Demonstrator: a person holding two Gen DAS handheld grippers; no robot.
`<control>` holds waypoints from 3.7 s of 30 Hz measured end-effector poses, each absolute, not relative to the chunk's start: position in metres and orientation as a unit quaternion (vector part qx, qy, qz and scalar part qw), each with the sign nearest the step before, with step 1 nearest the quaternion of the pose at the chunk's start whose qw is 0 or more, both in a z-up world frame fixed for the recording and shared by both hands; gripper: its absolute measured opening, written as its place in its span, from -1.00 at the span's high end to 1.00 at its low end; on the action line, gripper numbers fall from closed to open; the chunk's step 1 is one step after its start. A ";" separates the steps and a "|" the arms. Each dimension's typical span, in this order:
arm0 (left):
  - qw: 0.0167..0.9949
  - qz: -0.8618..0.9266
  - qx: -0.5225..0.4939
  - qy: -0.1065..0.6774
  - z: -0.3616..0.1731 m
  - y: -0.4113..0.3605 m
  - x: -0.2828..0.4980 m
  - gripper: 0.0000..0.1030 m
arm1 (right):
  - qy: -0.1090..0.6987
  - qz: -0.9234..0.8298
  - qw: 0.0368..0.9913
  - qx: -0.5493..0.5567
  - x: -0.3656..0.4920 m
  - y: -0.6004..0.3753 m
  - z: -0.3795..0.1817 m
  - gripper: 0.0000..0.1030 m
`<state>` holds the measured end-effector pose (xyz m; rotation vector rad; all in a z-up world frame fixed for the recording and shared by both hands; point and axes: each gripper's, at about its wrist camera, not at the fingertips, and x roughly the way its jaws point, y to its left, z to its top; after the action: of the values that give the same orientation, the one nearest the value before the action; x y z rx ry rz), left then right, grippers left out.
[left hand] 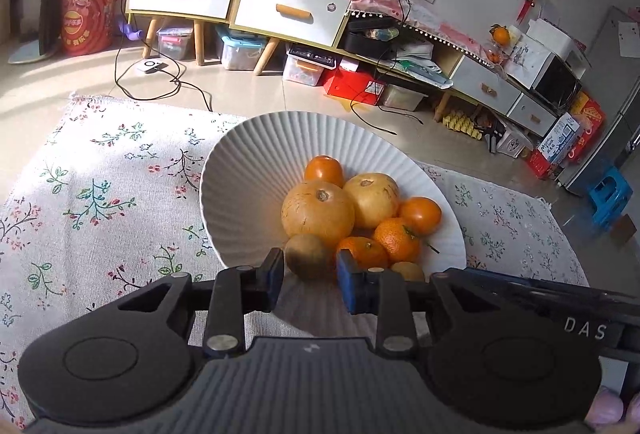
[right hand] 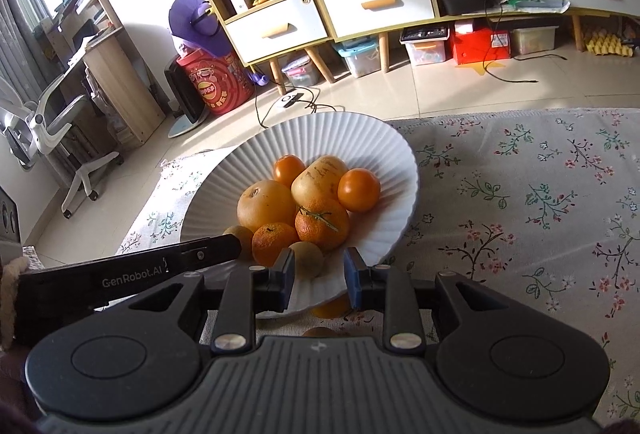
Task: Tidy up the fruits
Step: 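Open the right tool over the bowl while the left tool releases its kiwi into it, then withdraw both tools from the bowl back toward the loose fruit, then grasp a brown kiwi with the right tool while the left tool grasps a green lime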
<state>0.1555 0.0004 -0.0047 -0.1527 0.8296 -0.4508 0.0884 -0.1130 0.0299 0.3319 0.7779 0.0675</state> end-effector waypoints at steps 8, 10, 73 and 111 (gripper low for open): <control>0.893 -0.225 -0.042 0.387 0.003 0.002 0.145 0.31 | 0.380 0.032 0.912 0.152 0.083 -0.116 0.033 0.38; 0.895 -0.228 -0.033 0.383 0.006 0.004 0.141 0.24 | 0.379 0.034 0.912 0.154 0.079 -0.118 0.034 0.34; 0.878 -0.300 0.126 0.353 -0.051 0.030 0.023 -0.81 | 0.396 0.084 0.914 -0.021 -0.016 -0.073 -0.007 -0.76; 0.876 -0.310 0.089 0.359 -0.043 0.027 0.030 0.35 | 0.398 0.123 0.909 -0.032 -0.007 -0.050 -0.006 0.28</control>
<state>0.0296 0.0269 -0.0432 0.1850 0.7500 -0.6480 -0.0071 -0.0501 -0.0056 -0.0661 0.8204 0.2542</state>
